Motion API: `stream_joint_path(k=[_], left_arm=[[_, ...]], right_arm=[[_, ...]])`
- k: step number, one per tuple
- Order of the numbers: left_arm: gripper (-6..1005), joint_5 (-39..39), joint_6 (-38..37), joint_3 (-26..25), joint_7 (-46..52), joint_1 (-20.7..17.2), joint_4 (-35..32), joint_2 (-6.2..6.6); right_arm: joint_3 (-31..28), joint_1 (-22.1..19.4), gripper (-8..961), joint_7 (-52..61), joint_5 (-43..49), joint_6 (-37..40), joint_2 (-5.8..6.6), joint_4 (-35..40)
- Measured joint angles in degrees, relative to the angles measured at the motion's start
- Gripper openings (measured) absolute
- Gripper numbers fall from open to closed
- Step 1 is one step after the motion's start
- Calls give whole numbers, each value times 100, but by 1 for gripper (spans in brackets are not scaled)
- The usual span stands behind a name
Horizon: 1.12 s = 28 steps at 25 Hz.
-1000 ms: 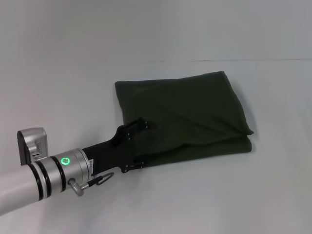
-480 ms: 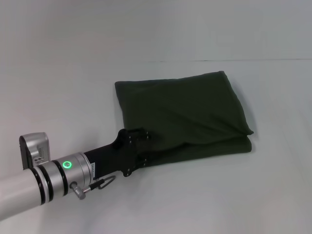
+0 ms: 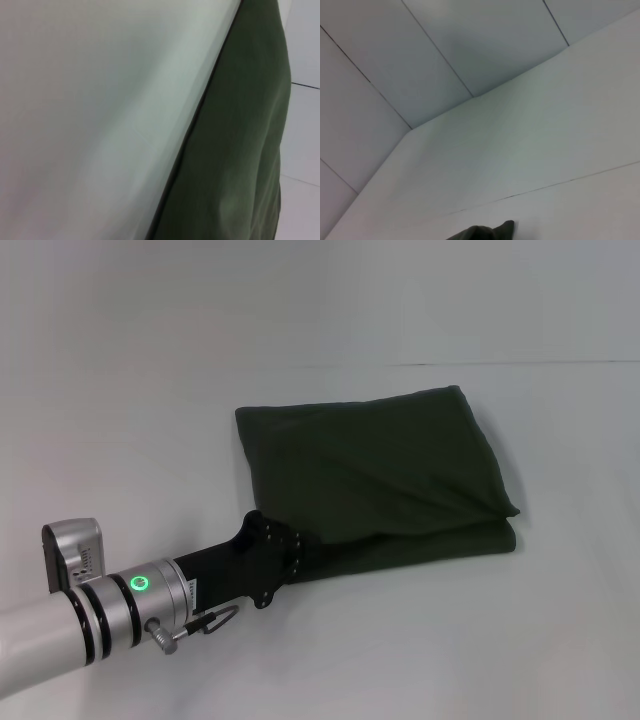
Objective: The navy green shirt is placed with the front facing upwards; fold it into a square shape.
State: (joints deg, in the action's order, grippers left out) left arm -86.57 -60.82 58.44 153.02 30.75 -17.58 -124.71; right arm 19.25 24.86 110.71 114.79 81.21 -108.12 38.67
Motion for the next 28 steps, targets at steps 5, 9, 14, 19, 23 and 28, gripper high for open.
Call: stream_joint_path(k=[5,9,14,19,23,28], left_arm=[[101,0,-2,0,-7,1,1,0],[41,0,-135,-18,-103,-50,0,0],[32,128,-385,-110,-307,-231,-8,0],[31,223,-586,-141,-371,-359,-57,4],[31,222,-625,-153,-370,-400,-59,20],[32,234,-762,-209,-436,-437,-171,10]], right_arm=[[0,-14,521,3,0,0,2,0],[0,-24,521,11,0,0,2,0],[0,-25,522,25,0,14,-1,-5],[0,-25,522,28,0,16,-19,-26],[0,-13,523,28,0,5,-23,-45],[0,3,523,27,0,5,-20,-53]])
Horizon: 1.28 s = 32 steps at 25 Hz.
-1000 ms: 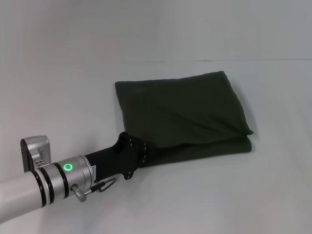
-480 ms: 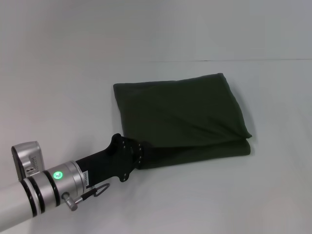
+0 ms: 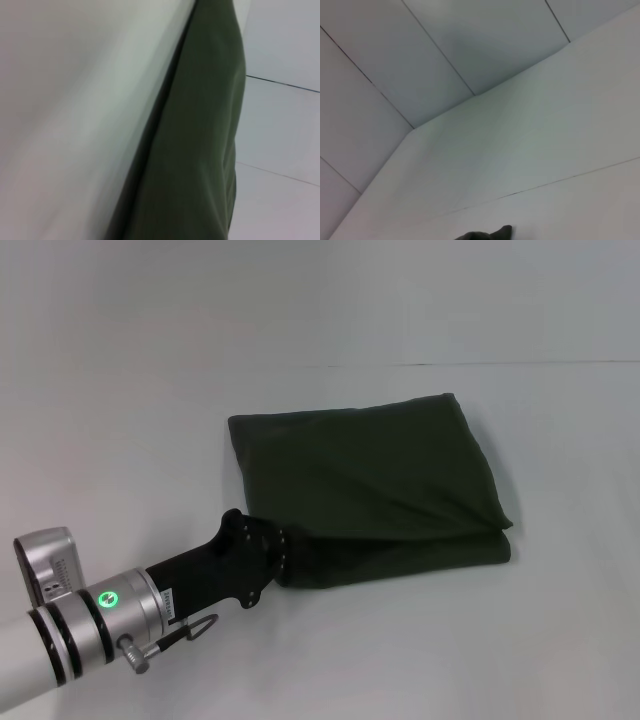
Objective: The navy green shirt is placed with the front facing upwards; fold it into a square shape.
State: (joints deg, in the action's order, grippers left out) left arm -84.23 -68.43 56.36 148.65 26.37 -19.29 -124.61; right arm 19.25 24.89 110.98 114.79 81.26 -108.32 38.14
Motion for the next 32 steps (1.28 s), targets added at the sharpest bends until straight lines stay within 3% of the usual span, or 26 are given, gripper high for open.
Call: stream_joint_path(k=[32], left_arm=[[27,-163,-301,-132,-58,-288,-38,62]], right_arm=[[8,7,527,-29,-18,-28,2,-8]])
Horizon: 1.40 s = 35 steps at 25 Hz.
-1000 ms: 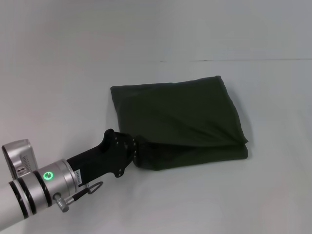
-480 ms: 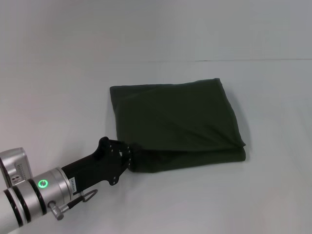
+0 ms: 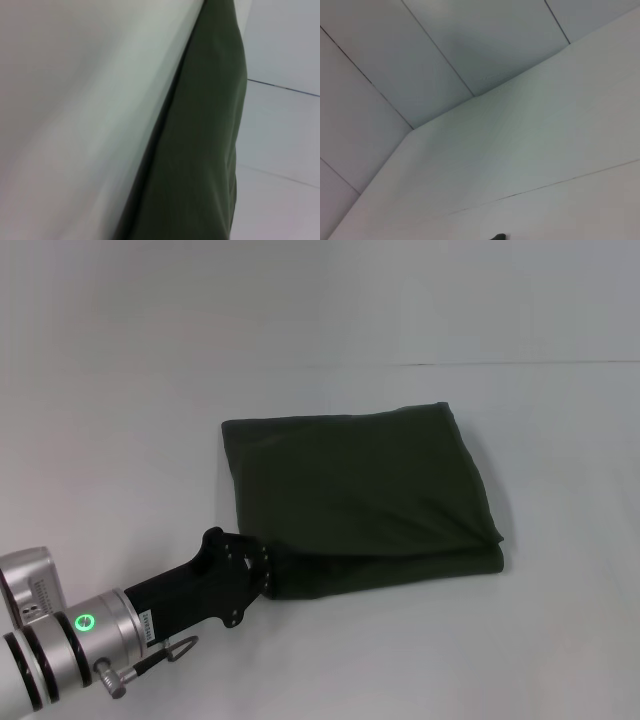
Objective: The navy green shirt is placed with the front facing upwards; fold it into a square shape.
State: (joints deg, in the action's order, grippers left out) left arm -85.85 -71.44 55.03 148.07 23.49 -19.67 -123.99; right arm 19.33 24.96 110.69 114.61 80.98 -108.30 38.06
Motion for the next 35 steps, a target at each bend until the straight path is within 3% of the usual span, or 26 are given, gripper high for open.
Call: stream_joint_path(k=[6,11,17,24,30,35], left_arm=[[48,-169,-147,-26,97,-7,-14,6],[259,-236,-281,-77,79,-100,-242,-7],[384,-263,-435,-62,122,-218,-748,-26],[384,-939,-77,-27,575,67,-825,15],[384,-1348,146,-96,757,23,-877,47],[385,-1446,-423,-214,21,-87,-1308,129]], right_arm=[[4,18,527,-6,0,13,5,5],[9,35,528,10,0,20,8,17],[14,41,529,27,0,22,11,2],[31,50,529,23,18,11,9,-9],[36,46,530,25,33,-10,11,-10],[46,41,530,37,46,-8,11,-10]])
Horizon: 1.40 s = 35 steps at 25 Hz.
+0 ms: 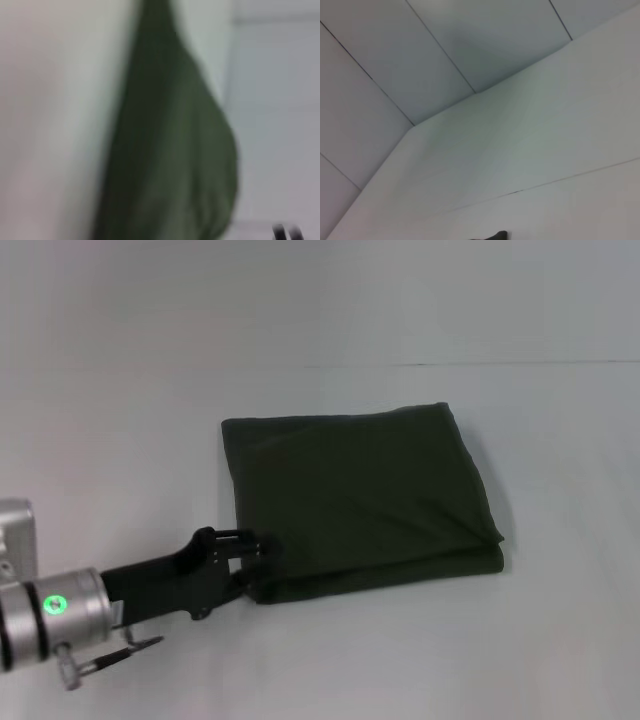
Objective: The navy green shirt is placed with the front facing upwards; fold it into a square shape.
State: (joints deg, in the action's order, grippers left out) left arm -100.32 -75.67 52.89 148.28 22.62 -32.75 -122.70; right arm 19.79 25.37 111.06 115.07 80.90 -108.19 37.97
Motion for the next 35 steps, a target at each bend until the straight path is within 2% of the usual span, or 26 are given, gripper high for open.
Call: stream_joint_path(k=[2,5,9,12,19,25,30,35], left_arm=[[385,-130,-550,-45,-638,-27,-350,101],[385,-626,-1061,-217,-1078,24,-747,215],[385,-1665,-916,-683,-731,109,-1046,294],[385,-2070,-742,-969,-398,125,-1027,329],[388,-2097,-663,-1254,-366,150,-717,316],[487,-2099,-583,-1550,-299,380,-165,266],[735,-2140,-181,-1346,-211,601,269,220],[778,-2141,80,-1316,-214,786,477,171]], right_arm=[[10,-4,531,11,4,16,0,0],[48,-12,531,185,10,99,10,20],[247,11,531,561,10,273,65,50],[435,39,532,884,10,309,80,54],[497,95,532,1248,9,215,79,-12],[519,135,533,1362,7,172,123,-19],[561,183,534,1417,9,169,156,-25],[599,212,534,1431,12,173,183,-27]])
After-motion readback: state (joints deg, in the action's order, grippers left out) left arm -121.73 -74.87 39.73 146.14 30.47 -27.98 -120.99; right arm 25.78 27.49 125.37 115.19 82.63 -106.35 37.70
